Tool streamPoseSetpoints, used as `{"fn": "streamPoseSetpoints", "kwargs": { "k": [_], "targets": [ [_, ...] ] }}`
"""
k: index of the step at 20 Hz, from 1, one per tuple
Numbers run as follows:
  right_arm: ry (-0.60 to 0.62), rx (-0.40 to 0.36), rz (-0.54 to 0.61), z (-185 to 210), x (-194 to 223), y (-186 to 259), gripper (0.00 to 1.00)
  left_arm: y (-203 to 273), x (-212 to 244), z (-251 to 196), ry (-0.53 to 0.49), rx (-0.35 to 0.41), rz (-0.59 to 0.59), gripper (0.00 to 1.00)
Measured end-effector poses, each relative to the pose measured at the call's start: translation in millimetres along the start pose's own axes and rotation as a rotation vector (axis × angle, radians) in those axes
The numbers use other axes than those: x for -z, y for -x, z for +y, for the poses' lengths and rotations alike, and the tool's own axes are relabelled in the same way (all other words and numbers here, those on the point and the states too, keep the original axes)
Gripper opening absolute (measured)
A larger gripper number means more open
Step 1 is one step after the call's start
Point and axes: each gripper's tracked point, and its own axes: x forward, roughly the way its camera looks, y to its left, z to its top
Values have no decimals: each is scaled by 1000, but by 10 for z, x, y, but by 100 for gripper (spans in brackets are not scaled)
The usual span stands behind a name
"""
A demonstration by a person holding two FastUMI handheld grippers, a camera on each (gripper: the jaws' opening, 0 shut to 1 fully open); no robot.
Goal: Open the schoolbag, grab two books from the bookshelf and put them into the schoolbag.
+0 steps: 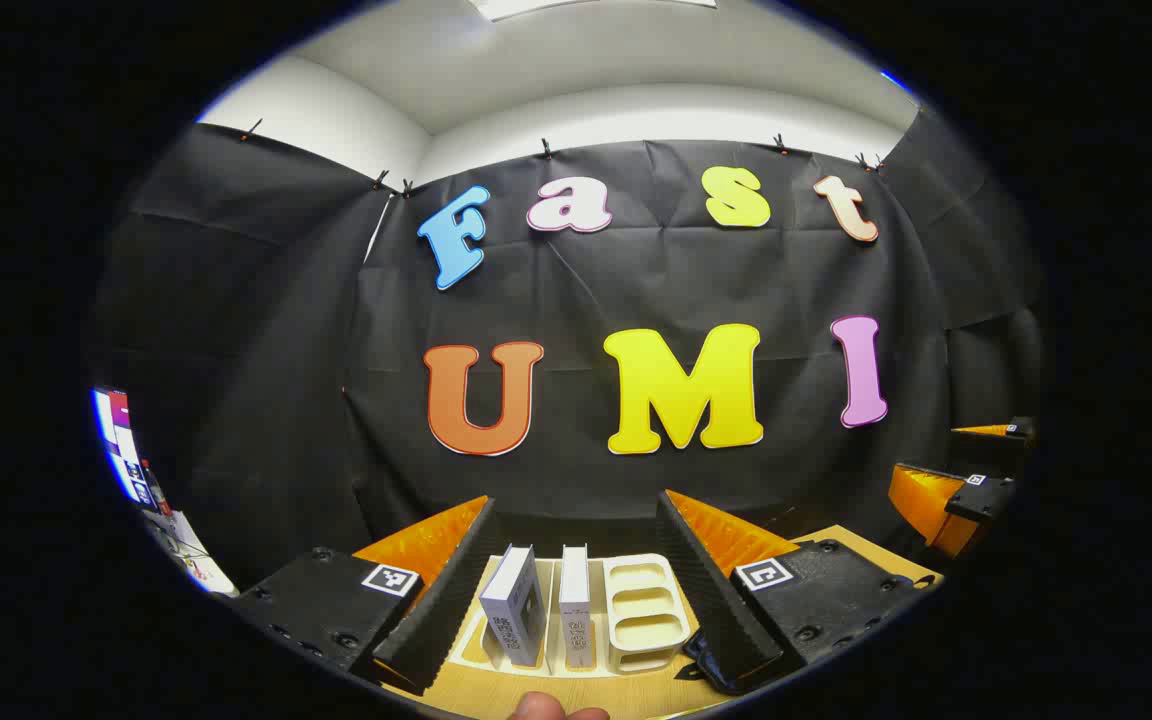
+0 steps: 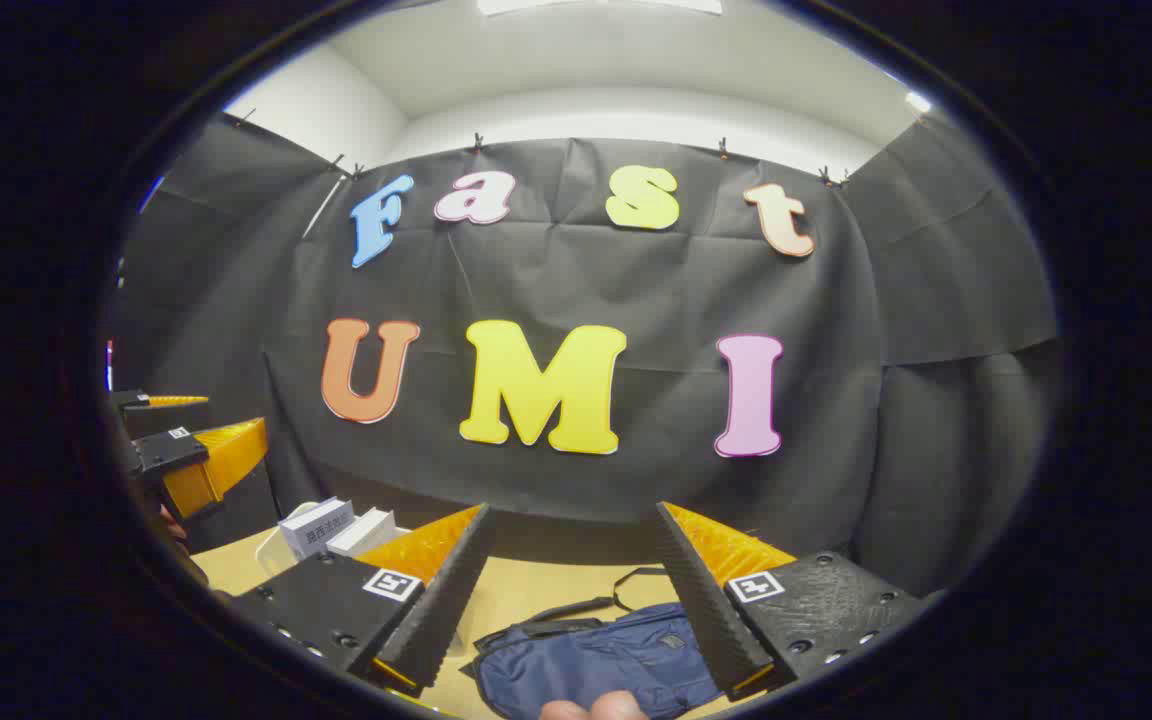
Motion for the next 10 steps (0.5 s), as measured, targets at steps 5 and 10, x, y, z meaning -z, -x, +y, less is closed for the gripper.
{"fn": "streamPoseSetpoints", "kwargs": {
  "k": [5, 10],
  "targets": [
    [-13, 13, 26, -59, 66, -19, 95, -24, 61, -29, 20, 23, 20, 99],
    [-12, 28, 39, -110, 107, -4, 97, -75, 118, -82, 31, 36, 33, 99]
  ]
}}
